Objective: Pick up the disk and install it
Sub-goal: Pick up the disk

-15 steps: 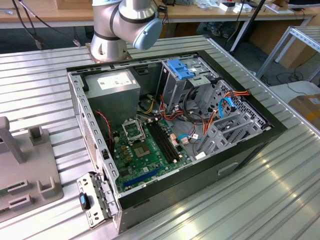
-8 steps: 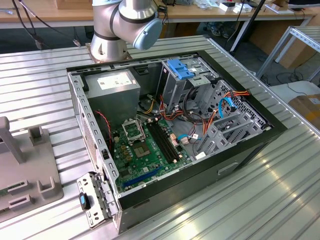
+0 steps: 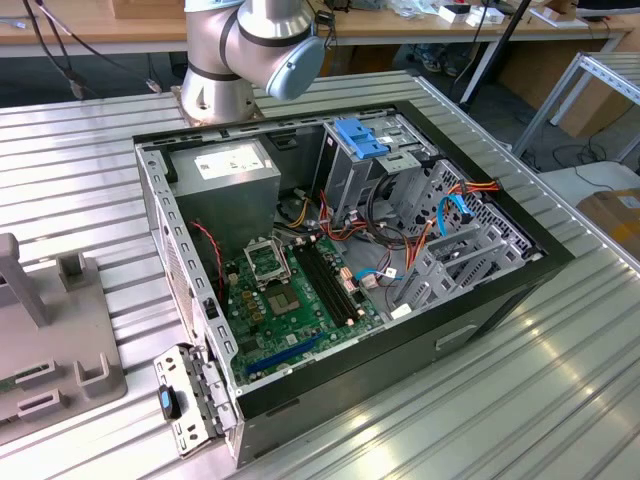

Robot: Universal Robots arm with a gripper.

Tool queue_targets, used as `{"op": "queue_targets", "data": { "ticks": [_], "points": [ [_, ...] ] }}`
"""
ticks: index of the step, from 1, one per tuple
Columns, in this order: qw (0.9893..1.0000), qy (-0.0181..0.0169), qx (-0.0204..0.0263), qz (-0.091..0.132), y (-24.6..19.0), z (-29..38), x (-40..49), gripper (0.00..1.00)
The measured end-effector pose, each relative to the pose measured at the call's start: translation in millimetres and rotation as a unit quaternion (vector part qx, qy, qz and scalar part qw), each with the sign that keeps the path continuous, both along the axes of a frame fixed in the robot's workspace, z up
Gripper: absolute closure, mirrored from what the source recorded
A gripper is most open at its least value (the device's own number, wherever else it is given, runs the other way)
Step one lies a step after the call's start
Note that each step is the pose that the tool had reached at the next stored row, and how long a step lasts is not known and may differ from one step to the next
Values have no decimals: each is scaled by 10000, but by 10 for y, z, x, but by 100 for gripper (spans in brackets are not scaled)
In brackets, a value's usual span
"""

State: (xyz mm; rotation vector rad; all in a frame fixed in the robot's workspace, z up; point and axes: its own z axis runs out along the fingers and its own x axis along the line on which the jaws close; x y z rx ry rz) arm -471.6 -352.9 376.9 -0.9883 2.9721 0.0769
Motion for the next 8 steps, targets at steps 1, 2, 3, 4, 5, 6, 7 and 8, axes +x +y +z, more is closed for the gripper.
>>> {"op": "queue_targets", "data": {
  "ticks": [1,2,3,4,5,6,7,8],
  "points": [
    [9999,1,0,138,0,1,0,89],
    [9997,0,0,239,0,0,0,89],
    [9991,0,0,416,0,0,0,89],
    [9985,0,0,545,0,0,0,89],
    [9977,0,0,679,0,-1,0,89],
    [9971,0,0,766,0,-1,0,89],
    [9961,0,0,884,0,-2,0,89],
    [9951,0,0,992,0,-2,0,89]
  ]
}}
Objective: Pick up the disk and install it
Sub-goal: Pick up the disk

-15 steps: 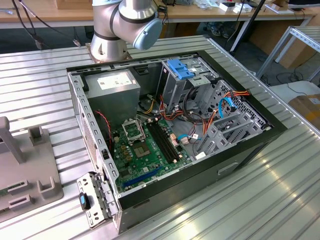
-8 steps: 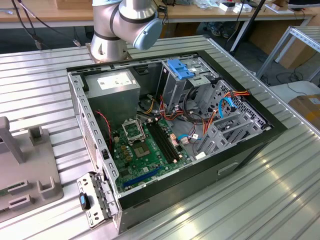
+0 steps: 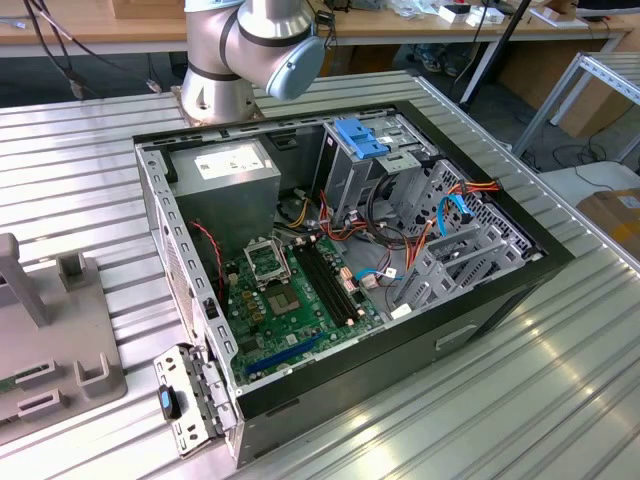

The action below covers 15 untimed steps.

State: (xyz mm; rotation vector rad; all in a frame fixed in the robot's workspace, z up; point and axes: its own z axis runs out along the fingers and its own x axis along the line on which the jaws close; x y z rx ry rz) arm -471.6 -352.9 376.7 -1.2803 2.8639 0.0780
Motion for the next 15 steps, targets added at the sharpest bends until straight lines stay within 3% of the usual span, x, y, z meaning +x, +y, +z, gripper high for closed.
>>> {"op": "queue_targets", "data": {
  "ticks": [4,6,7,10,12,13,15],
  "points": [
    [9992,0,0,398,0,-2,0,89],
    [9983,0,0,578,0,-3,0,89],
    [9973,0,0,735,0,-3,0,89],
    [9926,0,0,1211,0,-5,0,89],
    [9908,0,0,1351,0,-5,0,89],
    [9873,0,0,1590,0,-5,0,89],
    [9841,0,0,1778,0,-6,0,89]
  ]
}}
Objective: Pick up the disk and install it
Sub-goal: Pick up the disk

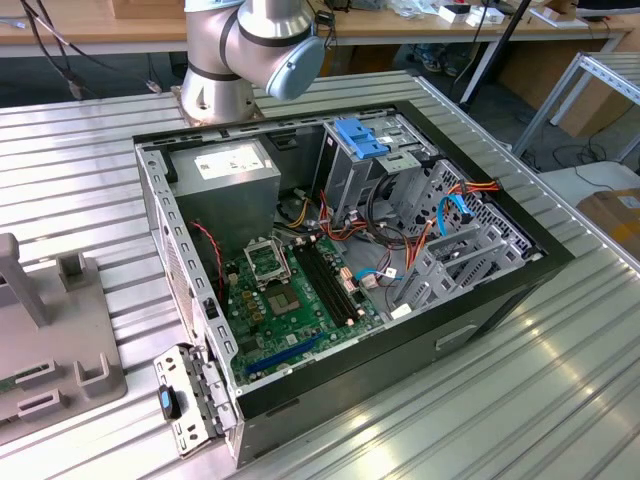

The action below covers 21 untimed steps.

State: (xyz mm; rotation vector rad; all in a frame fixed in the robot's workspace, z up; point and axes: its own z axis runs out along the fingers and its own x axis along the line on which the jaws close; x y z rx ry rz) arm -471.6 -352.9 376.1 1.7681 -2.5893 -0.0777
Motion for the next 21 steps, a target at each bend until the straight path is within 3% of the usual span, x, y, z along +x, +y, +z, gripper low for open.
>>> {"op": "queue_targets", "data": {
  "ticks": [6,10,14,17,19,21],
  "points": [
    [9985,-21,-1,555,0,-16,0,89],
    [9942,-111,-6,1068,0,-37,0,89],
    [9940,-113,-5,1092,0,-38,0,89],
    [9926,-124,-5,1211,0,-39,0,89],
    [9916,-144,-7,1285,0,-40,0,89],
    [9905,-196,-13,1361,0,-43,0,89]
  ]
}}
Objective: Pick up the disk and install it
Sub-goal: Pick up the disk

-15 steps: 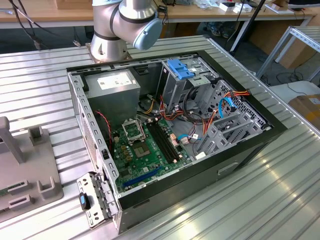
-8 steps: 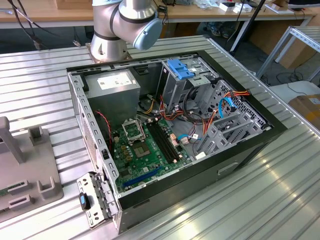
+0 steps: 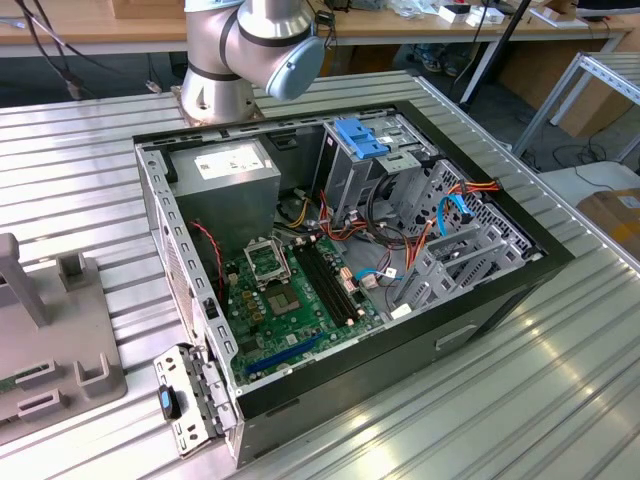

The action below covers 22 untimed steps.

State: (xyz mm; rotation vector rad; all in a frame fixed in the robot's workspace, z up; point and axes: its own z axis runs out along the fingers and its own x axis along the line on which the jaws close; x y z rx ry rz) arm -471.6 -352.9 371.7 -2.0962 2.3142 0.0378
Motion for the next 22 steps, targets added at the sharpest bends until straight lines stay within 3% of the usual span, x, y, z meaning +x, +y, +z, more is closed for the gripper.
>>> {"op": "queue_targets", "data": {
  "ticks": [1,2,8,12,22],
  "points": [
    [10000,-33,0,32,0,0,0,89],
    [10000,-39,1,38,0,0,0,89],
    [10000,-40,0,38,0,-4,16,89],
    [10000,-50,0,38,0,-47,28,89],
    [10000,-49,0,41,0,-48,54,89]
  ]
}}
